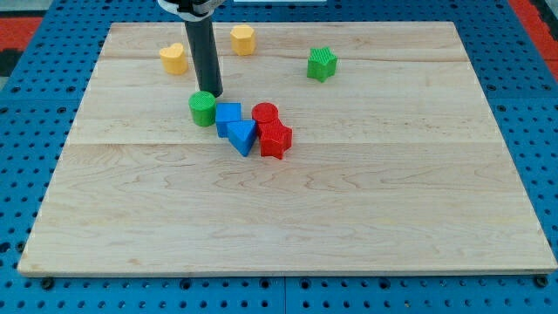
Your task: Move the yellow hexagon near to the yellow heart
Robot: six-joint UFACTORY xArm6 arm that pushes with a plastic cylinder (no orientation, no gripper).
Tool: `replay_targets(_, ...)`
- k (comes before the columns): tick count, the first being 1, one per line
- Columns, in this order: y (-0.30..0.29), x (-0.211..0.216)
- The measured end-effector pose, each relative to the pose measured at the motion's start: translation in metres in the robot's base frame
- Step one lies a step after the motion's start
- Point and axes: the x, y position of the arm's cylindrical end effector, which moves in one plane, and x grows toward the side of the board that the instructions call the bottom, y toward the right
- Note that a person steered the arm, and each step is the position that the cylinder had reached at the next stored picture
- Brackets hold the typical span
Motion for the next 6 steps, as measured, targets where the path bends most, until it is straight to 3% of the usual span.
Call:
replay_targets(1,-0.004,-0.008)
replay_targets(2,0.042,-0.027)
replay_targets(3,0.112,-0.093)
replay_targets(4,0.110,-0.156)
replay_targets(5,0.072,-0.144)
replay_targets(6,0.012,-0.093)
